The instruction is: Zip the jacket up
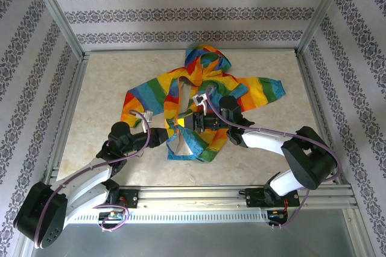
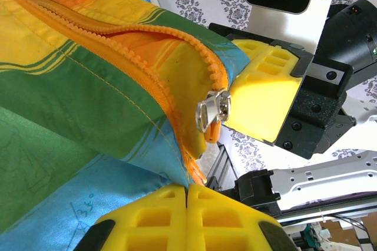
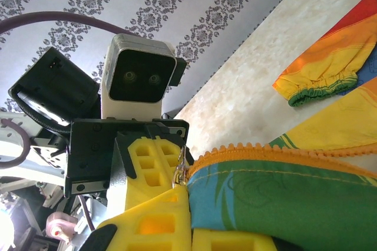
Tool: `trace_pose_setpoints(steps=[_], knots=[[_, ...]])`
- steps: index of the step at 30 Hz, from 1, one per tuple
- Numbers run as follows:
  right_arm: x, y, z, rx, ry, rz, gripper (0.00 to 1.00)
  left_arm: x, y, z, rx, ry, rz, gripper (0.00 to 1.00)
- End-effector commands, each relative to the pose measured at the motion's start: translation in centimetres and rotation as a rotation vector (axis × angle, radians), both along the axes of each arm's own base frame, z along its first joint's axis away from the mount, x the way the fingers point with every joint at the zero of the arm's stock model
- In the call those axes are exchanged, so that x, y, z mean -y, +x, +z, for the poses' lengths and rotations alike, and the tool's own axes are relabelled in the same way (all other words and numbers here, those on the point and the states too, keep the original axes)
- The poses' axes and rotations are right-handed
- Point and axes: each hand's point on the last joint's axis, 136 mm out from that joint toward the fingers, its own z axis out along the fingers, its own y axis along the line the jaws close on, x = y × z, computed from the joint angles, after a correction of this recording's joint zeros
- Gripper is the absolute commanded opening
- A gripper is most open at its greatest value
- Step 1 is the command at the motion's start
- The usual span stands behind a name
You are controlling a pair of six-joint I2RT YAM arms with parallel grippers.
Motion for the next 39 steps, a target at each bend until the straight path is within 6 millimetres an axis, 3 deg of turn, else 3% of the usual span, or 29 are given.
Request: trace_pose_setpoints(steps=[1, 8, 17, 23, 26, 32, 39], knots=[[-0.1, 0.3, 1.4, 0.055, 0.031, 0.01, 0.0, 0.2, -0.2, 1.7, 0.064, -0.005, -0.027, 0.0], [0.3, -0.4, 1.1, 0.06, 0.023, 0.015, 0.0, -1.7, 0.8, 2.5, 0.113, 0.007, 0.1, 0.0], [0.3, -2.8, 1.0, 0.171, -0.07, 0.059, 0.0, -4.4, 2.3, 2.6, 0.109, 0.044, 0.253, 0.0], [-0.2, -4.1, -0.4, 0.306, -0.206, 0.067, 0.0, -3.5, 2.5, 3.0, 0.111, 0.047, 0.203, 0.0], [0.2, -3.2, -0.9, 0.391, -0.303, 0.005, 0.0, -2.6, 2.2, 3.6, 0.117, 0.033, 0.138, 0.0], [0.7, -1.0, 0.0, 0.455, -0.33, -0.109, 0.0, -1.0, 0.6, 3.9, 0.125, 0.023, 0.03, 0.0], [0.4, -0.8, -0.1, 0.456, -0.33, -0.104, 0.0, -0.8, -0.4, 3.4, 0.132, 0.044, 0.009, 0.0]])
